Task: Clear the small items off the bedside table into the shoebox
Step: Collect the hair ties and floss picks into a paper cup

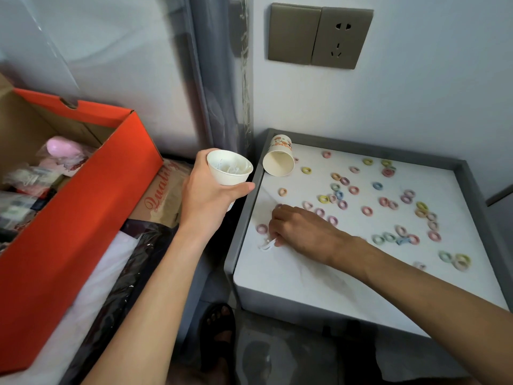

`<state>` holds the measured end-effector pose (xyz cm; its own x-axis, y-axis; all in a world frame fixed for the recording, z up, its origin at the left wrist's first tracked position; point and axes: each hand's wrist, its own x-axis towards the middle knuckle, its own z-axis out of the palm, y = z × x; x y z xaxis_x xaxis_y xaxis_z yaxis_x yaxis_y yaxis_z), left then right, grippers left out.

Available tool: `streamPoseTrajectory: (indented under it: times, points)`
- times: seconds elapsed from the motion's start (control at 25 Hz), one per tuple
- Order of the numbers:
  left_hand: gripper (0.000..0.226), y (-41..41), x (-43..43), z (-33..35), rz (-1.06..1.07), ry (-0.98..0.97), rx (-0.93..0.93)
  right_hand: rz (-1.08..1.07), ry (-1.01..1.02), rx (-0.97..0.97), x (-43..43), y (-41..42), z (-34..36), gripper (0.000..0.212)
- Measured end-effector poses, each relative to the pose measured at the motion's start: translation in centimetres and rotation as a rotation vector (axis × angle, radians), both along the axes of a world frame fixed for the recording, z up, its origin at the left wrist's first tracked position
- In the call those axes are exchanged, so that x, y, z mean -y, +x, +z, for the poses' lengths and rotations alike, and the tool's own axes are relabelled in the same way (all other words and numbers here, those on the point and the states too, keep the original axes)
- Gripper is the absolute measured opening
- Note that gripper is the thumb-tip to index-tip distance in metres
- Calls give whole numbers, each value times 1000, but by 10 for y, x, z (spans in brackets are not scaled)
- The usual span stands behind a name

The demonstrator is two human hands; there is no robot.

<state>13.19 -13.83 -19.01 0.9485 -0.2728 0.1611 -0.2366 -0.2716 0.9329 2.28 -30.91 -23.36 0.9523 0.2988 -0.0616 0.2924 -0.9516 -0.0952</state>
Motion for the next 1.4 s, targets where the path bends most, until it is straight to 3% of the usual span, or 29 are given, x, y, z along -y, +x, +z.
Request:
streamPoseTrajectory:
  times: [0.12, 0.24, 0.32, 0.52, 0.64, 0.8, 1.08, 1.24, 1.4]
  points:
    - [74, 1, 0, -2, -38, 23, -11, -122, 77, 43, 5, -7, 11, 7]
    - [73, -1, 1, -3, -109, 78, 11, -431, 493, 162, 25, -3, 47, 3]
    - [71, -4, 4, -2, -149, 130, 47, -473, 682, 269, 35, 7, 79, 0]
    - [70, -13, 10, 4, -230, 154, 51, -186, 424, 49, 4, 48, 123, 12]
    - [68, -13, 10, 7, -231, 121, 36, -246, 536, -57, -9, 61, 120, 18]
    - [71, -11, 7, 7, -221, 78, 13, -336, 749, 37, -5, 59, 115, 19]
    - [70, -11, 2, 15, -236, 30, 0, -285, 797, 139, -19, 54, 124, 15]
    - [69, -18, -7, 28, -224, -87, -35, -421, 706, 294, -22, 43, 140, 2]
    - [72, -28, -34, 63, -195, -145, -8, -527, 659, 128, -43, 35, 165, 17]
